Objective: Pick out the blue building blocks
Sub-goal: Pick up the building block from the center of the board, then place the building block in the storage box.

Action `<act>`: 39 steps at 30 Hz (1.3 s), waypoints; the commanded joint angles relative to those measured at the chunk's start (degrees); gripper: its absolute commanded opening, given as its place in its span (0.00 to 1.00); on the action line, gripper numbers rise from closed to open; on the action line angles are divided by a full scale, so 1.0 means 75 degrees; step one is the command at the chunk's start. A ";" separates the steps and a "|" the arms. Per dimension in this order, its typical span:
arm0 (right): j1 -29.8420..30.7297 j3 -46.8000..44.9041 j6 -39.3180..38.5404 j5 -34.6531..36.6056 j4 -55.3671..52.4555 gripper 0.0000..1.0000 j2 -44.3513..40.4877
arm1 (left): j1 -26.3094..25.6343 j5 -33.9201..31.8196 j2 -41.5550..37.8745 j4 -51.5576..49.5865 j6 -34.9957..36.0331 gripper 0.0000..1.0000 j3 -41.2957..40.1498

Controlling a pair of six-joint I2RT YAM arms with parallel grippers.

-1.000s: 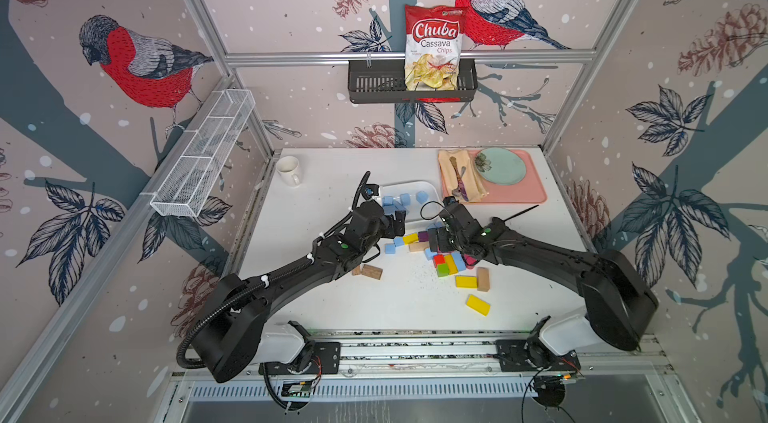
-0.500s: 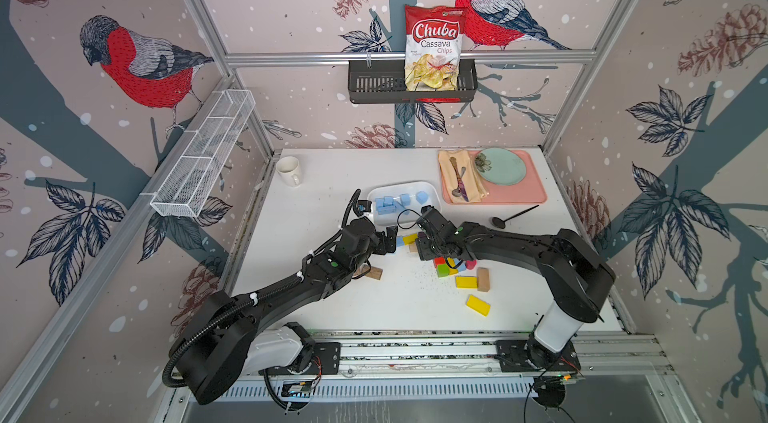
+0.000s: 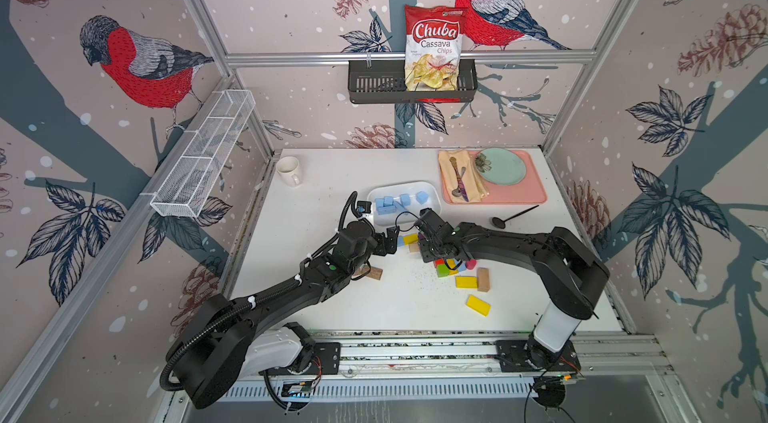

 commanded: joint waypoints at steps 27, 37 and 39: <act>-0.0428 0.0619 -0.0391 0.0103 -0.0121 0.26 -0.0835 | -0.0004 -0.0315 -0.0155 0.0325 -0.0009 0.94 -0.0077; -0.1357 0.2481 -0.1182 0.0081 -0.0429 0.27 0.0008 | -0.0006 -0.0359 -0.0190 0.0315 -0.0011 0.94 -0.0077; -0.1441 0.2861 -0.1279 0.0002 -0.0439 0.27 0.0309 | -0.0003 -0.0366 -0.0180 0.0310 -0.0005 0.94 -0.0077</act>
